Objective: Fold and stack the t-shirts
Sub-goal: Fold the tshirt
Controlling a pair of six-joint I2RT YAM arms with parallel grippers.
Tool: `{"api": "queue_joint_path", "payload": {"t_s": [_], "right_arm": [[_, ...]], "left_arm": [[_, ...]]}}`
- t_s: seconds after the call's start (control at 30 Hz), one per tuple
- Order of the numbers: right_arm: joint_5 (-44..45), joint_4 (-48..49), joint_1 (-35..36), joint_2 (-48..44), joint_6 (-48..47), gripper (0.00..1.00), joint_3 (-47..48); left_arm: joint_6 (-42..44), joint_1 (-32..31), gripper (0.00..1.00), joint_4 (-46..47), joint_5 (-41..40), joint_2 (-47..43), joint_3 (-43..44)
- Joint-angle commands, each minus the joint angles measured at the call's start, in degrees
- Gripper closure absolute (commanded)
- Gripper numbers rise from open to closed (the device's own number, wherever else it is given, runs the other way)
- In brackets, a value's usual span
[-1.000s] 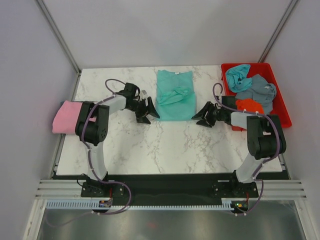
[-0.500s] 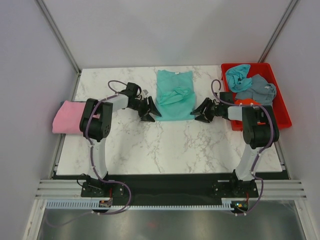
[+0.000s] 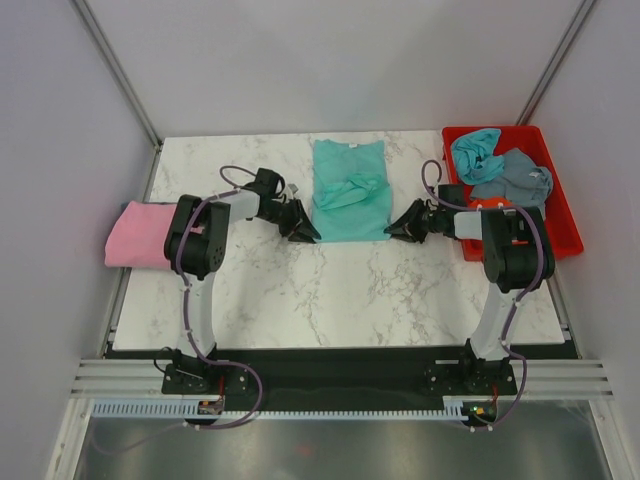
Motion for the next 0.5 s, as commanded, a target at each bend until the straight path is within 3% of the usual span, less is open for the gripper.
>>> {"api": "queue_joint_path", "payload": {"t_s": [0.0,0.13,0.2,0.47], "right_arm": [[1.59,1.46,0.11,0.83,-0.26,0.74,-0.3],[1.06,1.81,0.2,-1.19,-0.52,0.94,-1.35],[0.71,2.08,0.2,-2.85,-0.52,0.98,-1.8],[-0.7,2.34,0.11,-11.65,0.53,1.0,-4.17]], "left_arm": [[-0.93,-0.67,0.69,1.19,-1.95,1.88,0.0],[-1.1,-0.84,0.85,2.16,-1.6,0.83,-0.61],[-1.19,-0.84,0.96,2.33,-1.6,-0.57,-1.49],[-1.11,-1.02,0.98,3.21,-0.46,-9.53,-5.09]]}}
